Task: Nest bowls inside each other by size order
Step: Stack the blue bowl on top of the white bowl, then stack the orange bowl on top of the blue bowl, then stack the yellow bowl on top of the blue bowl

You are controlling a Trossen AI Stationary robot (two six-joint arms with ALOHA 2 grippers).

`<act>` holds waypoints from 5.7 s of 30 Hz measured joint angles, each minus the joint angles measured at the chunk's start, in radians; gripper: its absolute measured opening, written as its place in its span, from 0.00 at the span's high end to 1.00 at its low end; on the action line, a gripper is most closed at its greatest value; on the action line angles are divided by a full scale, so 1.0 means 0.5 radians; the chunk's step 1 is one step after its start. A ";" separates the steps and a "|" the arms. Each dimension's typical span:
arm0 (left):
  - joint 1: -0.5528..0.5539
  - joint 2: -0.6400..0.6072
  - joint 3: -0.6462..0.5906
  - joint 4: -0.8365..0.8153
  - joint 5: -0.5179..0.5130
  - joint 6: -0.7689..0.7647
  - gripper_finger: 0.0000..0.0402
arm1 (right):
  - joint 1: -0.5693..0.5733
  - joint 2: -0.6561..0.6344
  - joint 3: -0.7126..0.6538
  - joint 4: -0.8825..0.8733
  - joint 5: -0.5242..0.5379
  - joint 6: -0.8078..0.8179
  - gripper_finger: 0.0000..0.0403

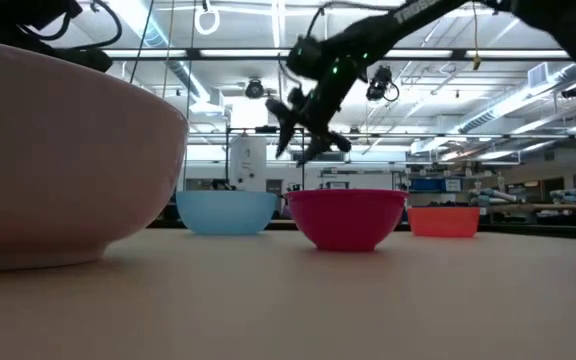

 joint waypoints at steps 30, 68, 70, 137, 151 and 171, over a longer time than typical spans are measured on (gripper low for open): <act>-0.002 0.299 0.002 0.045 0.002 -0.203 0.44 | 0.177 0.425 0.129 -0.048 -0.133 0.019 0.48; 0.000 0.022 0.002 0.118 0.455 -0.405 0.44 | 1.172 0.260 0.129 0.444 -0.403 -0.533 0.89; 0.000 0.022 0.002 0.119 0.455 -0.435 0.44 | 1.177 0.261 0.132 0.471 -0.414 -0.528 0.82; -0.769 1.075 0.002 0.448 0.372 -1.049 0.44 | -0.450 -1.096 -1.826 -0.344 0.220 0.196 0.85; -0.792 1.189 0.002 0.464 0.372 -1.047 0.44 | 0.301 -1.725 -1.826 -0.793 -0.112 0.415 0.73; -0.732 1.189 0.002 0.600 0.086 -0.620 0.44 | 1.955 -1.681 -1.826 -0.499 -0.339 1.231 0.59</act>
